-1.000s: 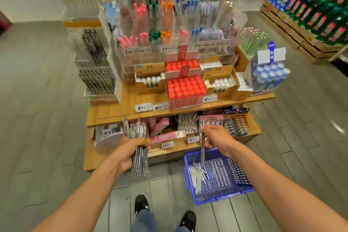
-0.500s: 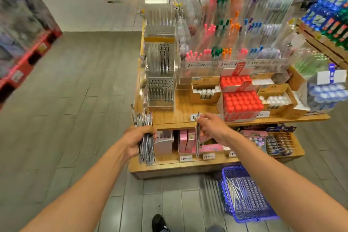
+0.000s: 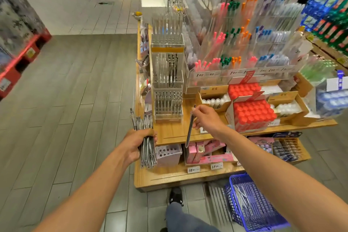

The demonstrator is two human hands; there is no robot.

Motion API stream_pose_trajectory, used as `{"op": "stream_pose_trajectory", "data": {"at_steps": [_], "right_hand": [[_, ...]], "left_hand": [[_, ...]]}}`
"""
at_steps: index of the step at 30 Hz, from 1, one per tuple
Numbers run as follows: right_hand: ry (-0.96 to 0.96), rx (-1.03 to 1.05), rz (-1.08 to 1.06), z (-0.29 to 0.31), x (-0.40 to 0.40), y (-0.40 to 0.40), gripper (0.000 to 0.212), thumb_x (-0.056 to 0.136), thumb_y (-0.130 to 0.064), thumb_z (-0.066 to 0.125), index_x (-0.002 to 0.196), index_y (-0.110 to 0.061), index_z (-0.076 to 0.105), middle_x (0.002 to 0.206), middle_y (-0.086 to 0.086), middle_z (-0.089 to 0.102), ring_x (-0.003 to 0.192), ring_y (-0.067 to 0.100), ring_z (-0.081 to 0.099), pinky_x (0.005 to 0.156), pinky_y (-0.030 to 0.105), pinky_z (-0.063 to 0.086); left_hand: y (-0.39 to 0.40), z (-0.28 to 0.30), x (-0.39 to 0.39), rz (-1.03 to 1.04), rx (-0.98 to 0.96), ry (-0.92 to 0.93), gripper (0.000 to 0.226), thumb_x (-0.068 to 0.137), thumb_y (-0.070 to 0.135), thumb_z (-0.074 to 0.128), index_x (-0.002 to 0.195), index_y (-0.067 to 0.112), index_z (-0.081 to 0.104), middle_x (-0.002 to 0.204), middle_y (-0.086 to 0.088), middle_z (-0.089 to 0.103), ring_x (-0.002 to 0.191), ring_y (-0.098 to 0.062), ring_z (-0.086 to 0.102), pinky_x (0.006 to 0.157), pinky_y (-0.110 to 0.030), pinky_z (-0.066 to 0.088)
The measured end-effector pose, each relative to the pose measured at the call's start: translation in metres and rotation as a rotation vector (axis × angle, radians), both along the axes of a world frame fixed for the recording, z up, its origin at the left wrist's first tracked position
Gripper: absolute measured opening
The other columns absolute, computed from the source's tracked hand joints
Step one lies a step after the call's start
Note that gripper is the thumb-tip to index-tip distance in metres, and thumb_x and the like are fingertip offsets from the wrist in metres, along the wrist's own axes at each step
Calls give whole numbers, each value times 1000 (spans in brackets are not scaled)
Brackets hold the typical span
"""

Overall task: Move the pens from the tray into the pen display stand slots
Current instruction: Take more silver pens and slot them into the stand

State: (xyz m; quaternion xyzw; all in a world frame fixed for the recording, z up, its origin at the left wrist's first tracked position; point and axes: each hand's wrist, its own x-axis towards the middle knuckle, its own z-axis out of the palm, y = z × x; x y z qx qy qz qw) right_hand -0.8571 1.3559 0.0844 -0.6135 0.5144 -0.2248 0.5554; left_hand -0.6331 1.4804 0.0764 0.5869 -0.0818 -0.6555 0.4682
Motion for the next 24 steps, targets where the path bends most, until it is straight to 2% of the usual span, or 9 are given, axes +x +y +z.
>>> {"op": "stream_pose_trajectory", "data": {"at_steps": [2, 5, 9, 12, 15, 20, 22, 24], "right_hand": [[15, -59, -5, -4, 10, -14, 13, 99, -29, 52, 94, -17, 55, 78, 4, 62, 60, 15, 65, 61, 33, 55], [-15, -145, -42, -7, 24, -37, 6, 99, -22, 52, 103, -18, 49, 84, 7, 63, 58, 11, 64, 56, 26, 54], [-13, -285, -30, -11, 43, -66, 8, 99, -19, 54, 96, -22, 46, 80, 5, 64, 62, 7, 65, 56, 21, 52], [113, -408, 63, -20, 55, -86, 11, 98, -24, 55, 93, -23, 45, 76, 3, 64, 66, 13, 64, 56, 29, 51], [236, -481, 176, -31, 62, -102, 14, 97, -27, 54, 92, -23, 41, 69, -1, 60, 61, 17, 58, 54, 36, 46], [378, -538, 293, -47, 75, -116, 15, 98, -29, 51, 91, -23, 39, 71, -5, 58, 63, 9, 56, 50, 28, 39], [391, -525, 324, -52, 78, -119, 14, 98, -28, 52, 92, -22, 41, 76, -3, 58, 67, 14, 56, 54, 31, 44], [392, -518, 358, -55, 79, -120, 13, 97, -24, 53, 92, -20, 41, 80, -3, 55, 70, 17, 54, 58, 31, 41]], "left_hand": [[-12, -2, 6, 11, 13, -4, 18, 79, -5, 69, 95, -10, 62, 73, -19, 66, 60, -23, 64, 56, -32, 58], [-30, -6, 14, 16, 18, 17, 19, 78, -5, 70, 95, -11, 63, 72, -19, 66, 59, -24, 65, 55, -31, 59], [-58, -13, 23, 24, 42, 22, 23, 75, -6, 72, 95, -11, 63, 72, -19, 67, 59, -24, 65, 56, -31, 60], [-76, -17, 26, 42, 45, 26, 19, 76, -8, 71, 93, -9, 63, 70, -18, 66, 58, -23, 65, 56, -31, 59], [-93, -20, 29, 59, 64, 30, 24, 75, -8, 72, 97, -10, 62, 72, -18, 65, 57, -23, 66, 55, -31, 60], [-113, -22, 36, 44, 75, 41, 18, 79, -8, 69, 96, -10, 64, 74, -19, 65, 58, -22, 66, 60, -32, 59], [-120, -22, 40, 17, 78, 36, 16, 80, -7, 69, 95, -8, 64, 73, -18, 65, 58, -22, 65, 61, -33, 59], [-125, -23, 44, -19, 93, 3, 15, 80, -5, 70, 94, -7, 65, 73, -18, 65, 57, -22, 64, 59, -34, 58]]}}
